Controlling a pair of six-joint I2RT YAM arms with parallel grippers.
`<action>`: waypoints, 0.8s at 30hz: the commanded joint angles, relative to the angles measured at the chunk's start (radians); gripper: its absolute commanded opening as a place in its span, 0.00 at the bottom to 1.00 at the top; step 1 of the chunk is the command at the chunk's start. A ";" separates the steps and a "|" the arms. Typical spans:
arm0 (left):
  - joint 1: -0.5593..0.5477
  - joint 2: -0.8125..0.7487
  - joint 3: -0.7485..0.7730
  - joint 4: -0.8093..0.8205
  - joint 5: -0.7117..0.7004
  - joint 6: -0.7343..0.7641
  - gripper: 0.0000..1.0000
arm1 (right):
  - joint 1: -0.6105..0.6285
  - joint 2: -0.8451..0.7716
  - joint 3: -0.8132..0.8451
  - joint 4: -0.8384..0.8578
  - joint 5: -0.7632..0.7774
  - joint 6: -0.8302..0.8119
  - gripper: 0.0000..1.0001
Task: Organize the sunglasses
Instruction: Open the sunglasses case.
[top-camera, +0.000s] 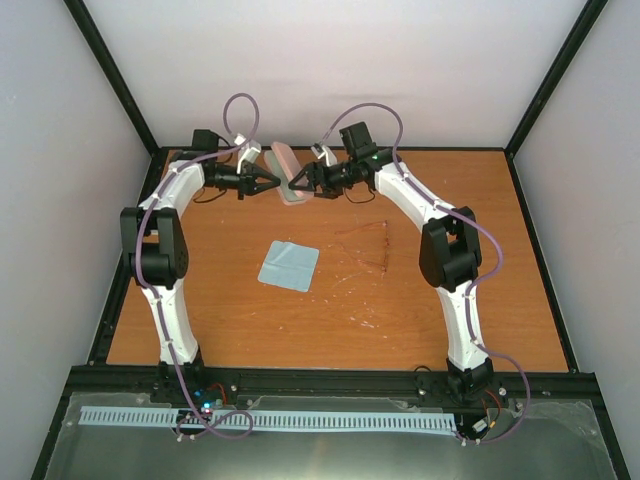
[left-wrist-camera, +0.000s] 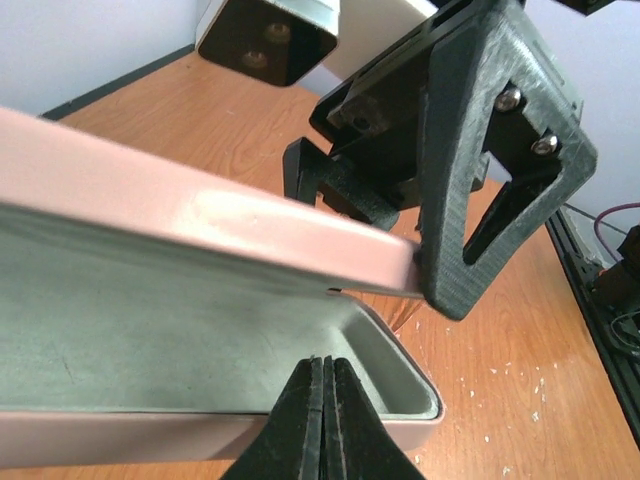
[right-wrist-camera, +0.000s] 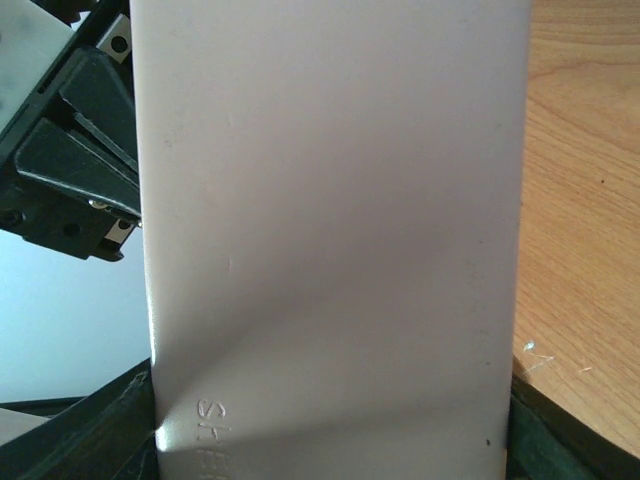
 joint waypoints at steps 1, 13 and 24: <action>-0.005 0.056 -0.045 0.001 -0.136 0.033 0.01 | 0.000 -0.129 0.023 0.157 -0.150 -0.001 0.03; -0.007 0.078 -0.069 0.014 -0.176 0.044 0.01 | -0.009 -0.147 0.008 0.144 -0.144 -0.005 0.03; -0.015 0.091 -0.109 0.038 -0.188 0.040 0.01 | -0.021 -0.179 -0.051 0.196 -0.148 0.032 0.03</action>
